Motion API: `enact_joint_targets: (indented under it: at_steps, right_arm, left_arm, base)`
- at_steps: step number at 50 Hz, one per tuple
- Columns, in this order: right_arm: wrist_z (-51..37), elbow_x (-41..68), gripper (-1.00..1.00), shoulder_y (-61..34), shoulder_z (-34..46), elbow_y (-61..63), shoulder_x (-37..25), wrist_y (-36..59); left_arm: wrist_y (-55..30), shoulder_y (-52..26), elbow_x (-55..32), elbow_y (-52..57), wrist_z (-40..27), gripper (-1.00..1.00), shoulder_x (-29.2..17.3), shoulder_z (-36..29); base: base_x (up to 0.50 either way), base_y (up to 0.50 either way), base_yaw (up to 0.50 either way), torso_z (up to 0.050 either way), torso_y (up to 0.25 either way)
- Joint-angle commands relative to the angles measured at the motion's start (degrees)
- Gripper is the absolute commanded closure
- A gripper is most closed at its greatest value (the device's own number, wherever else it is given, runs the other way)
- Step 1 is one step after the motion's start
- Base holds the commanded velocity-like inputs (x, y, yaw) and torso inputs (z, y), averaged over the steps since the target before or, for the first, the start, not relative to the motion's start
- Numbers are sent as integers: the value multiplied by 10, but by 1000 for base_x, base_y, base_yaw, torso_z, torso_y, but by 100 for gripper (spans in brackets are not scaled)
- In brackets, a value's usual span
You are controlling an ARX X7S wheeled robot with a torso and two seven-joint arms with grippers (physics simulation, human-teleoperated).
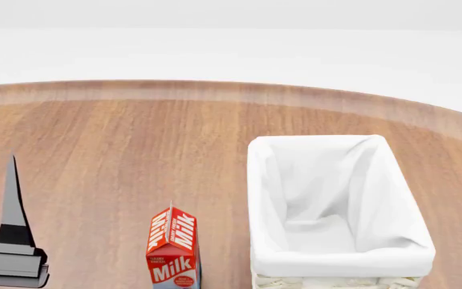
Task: Pick up the alphabet soup and the tomato sauce, and put them in the basket.
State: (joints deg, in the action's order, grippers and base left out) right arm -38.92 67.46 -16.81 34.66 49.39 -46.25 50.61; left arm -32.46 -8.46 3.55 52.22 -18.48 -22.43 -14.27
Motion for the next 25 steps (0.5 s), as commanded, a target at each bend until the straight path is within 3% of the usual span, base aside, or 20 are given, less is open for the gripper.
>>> enact_joint_targets:
  at_steps: [1,16,25]
  right_arm:
    - [-25,63,100,-69,-51,10,-15,14]
    - [-72,171,100,-216,-95,-11,-19,33]
    - [-46,132,100,-253,-84,-63,5,42]
  left_arm:
    - [3,2,-1,1,-2,-100,-1,0]
    - [0,1,-2,2,-3,-100,-2,0]
    - [-3,0,-4,4,-3,-100,-3,1]
  base:
    - [0,0,0,0,0]
    - [0,0,0,0,0]
    - [0,0,0,0,0]
